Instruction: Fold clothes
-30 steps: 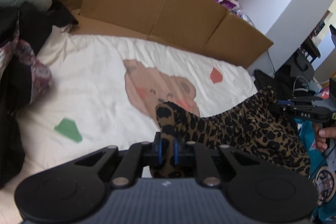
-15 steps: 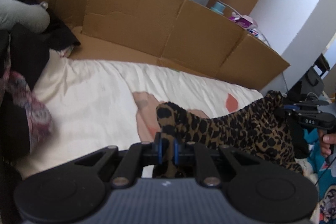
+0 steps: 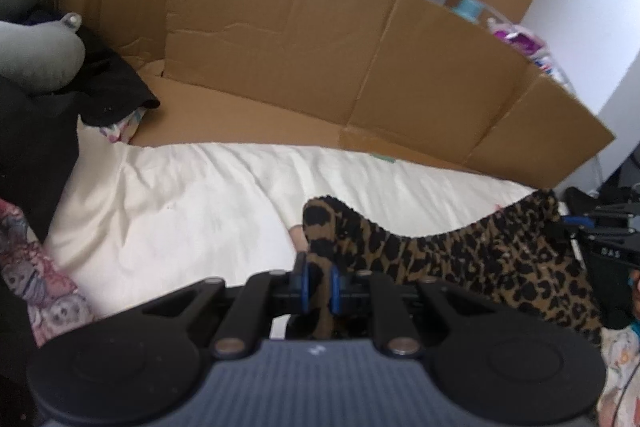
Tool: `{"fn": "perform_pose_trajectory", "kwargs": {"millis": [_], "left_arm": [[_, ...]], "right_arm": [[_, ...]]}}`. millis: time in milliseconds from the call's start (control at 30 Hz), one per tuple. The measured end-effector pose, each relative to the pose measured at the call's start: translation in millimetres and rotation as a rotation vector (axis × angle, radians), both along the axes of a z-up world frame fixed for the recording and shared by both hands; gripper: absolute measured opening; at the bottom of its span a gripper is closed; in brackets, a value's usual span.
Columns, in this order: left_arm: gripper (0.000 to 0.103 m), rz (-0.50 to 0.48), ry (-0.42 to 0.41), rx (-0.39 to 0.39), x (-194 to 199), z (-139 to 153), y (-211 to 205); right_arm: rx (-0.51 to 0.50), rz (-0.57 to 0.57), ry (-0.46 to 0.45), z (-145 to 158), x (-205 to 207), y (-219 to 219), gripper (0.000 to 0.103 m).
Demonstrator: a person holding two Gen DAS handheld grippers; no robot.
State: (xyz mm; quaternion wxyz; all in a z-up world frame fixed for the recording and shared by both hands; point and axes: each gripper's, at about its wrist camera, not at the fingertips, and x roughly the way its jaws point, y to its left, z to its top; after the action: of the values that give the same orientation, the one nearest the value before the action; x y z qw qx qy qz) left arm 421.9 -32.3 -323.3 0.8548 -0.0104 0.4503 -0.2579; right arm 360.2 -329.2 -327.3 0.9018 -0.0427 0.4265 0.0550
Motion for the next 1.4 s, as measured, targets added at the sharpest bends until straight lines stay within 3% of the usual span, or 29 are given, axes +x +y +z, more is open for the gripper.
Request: {"fn": "perform_pose_trajectory", "kwargs": {"millis": [367,633,767,833,900,967,1167,1400], "left_arm": [[0.011,0.003,-0.025,0.033,36,-6,-22],[0.012,0.094,-0.038,0.038,56,-14,-29],[0.020,0.215,0.071,0.027,70,-29,-25],[0.022,0.266,0.076,0.015,67,-29,-18],[0.025,0.261,0.084,0.003,63,-28,-11],[0.027,0.246,0.099,-0.015,58,-25,-3],[0.028,0.237,0.128,0.003,34,-11,19],[0.032,0.202,0.129,0.042,5,6,38]], "right_arm": [[-0.024,-0.065,0.013,-13,31,-1,0.009],[-0.068,-0.075,0.000,-14,55,7,0.009],[-0.114,-0.042,-0.012,-21,61,15,0.018],[-0.102,-0.032,-0.019,-19,57,16,0.027],[-0.081,-0.034,-0.043,-13,50,15,0.043],[-0.060,-0.037,-0.049,-9,44,10,0.050],[0.007,-0.099,-0.081,6,23,-11,0.050],[0.015,-0.149,-0.094,29,-21,-34,0.050]]}}
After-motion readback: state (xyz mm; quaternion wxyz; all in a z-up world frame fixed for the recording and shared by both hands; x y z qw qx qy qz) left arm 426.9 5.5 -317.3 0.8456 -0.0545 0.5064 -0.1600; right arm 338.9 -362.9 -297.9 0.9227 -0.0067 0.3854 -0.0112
